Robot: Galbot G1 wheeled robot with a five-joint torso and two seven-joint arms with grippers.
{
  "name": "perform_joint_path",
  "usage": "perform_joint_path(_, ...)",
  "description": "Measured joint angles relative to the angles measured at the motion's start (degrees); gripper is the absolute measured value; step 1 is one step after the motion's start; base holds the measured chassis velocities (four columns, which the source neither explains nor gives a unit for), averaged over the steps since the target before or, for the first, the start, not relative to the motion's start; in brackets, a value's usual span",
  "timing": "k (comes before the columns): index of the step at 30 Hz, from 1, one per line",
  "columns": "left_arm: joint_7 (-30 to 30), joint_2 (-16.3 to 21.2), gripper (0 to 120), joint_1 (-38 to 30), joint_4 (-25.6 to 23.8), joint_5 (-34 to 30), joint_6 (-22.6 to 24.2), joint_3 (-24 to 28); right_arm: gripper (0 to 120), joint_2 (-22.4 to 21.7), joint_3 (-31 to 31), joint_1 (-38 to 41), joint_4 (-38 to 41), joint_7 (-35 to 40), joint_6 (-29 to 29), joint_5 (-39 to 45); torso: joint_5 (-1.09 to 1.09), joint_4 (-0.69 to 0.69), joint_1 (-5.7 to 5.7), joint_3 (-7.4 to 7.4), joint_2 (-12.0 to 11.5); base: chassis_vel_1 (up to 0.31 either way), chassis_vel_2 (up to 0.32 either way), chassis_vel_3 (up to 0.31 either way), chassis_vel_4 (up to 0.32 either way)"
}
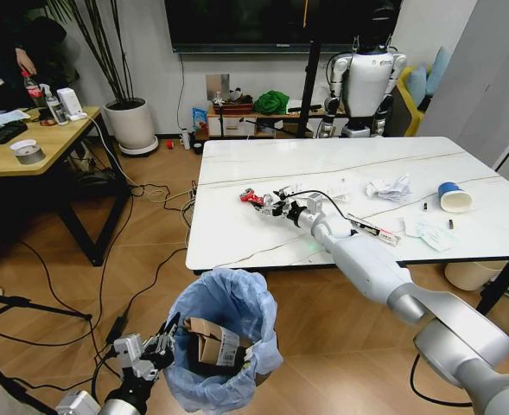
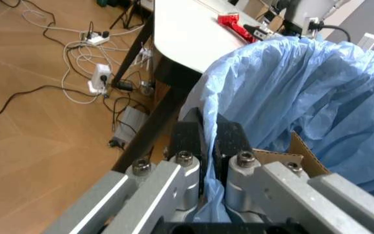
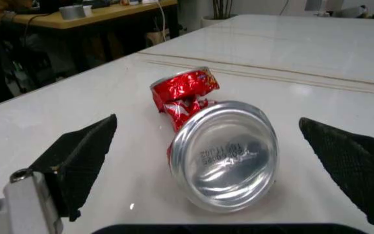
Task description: Pick up the trash bin and place the trash from the table into it.
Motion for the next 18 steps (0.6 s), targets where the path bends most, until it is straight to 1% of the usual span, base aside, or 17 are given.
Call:
perform_joint_path(1,-0.01,-0.06,0,-0.02,0.0,0.0,0.0,0.02,98,0.14,0.05,0.0,-0.41,-0.34,0.28,-0.1,0.0,0.0,0.0,0.0,0.0,0.0,0.0,0.0,0.0)
perform_joint_path(2,-0.01,-0.11,0,-0.04,0.0,0.0,0.0,0.03,93,0.21,0.13,-0.03,-0.63,-0.52,0.51,-0.11,0.0,0.0,0.0,0.0,0.0,0.0,0.0,0.0,0.0)
perform_joint_path(5,-0.02,-0.14,0,-0.08,0.0,0.01,0.0,0.04,81,0.14,0.24,-0.15,-0.78,-0.66,0.72,-0.15,0.0,0.0,0.0,0.0,0.0,0.0,0.0,0.0,0.0)
perform_joint_path(6,-0.02,-0.14,0,-0.08,0.0,0.01,0.0,0.04,81,0.14,0.24,-0.15,-0.78,-0.66,0.72,-0.15,0.0,0.0,0.0,0.0,0.0,0.0,0.0,0.0,0.0)
perform_joint_path(8,-0.02,-0.22,0,-0.09,0.01,0.09,0.0,0.05,74,0.02,0.25,-0.17,-0.8,-0.76,0.72,-0.15,0.0,0.0,0.0,0.0,0.0,0.0,0.0,0.0,0.0)
perform_joint_path(12,-0.02,-0.34,0,-0.05,0.16,0.28,-0.01,0.14,55,-0.34,0.25,-0.45,-0.59,-0.92,0.72,-0.13,0.01,0.0,0.0,0.0,0.0,0.0,0.0,0.0,0.0)
perform_joint_path(13,-0.02,-0.34,0,-0.05,0.16,0.28,-0.01,0.14,55,-0.34,0.25,-0.45,-0.59,-0.92,0.72,-0.13,0.01,0.0,0.0,0.0,0.0,0.0,0.0,0.0,0.0)
perform_joint_path(15,-0.03,-0.32,0,-0.06,0.16,0.29,-0.01,0.12,50,-0.47,0.25,-0.59,-0.38,-0.99,0.72,-0.13,0.0,0.0,0.0,0.0,0.0,0.0,0.0,0.0,0.0)
perform_joint_path(18,-0.06,-0.21,0,-0.04,0.15,0.29,-0.01,0.04,50,-0.71,0.2,-0.99,0.2,-1.22,0.72,-0.2,0.01,0.0,0.0,0.0,0.0,0.0,0.0,0.0,0.0)
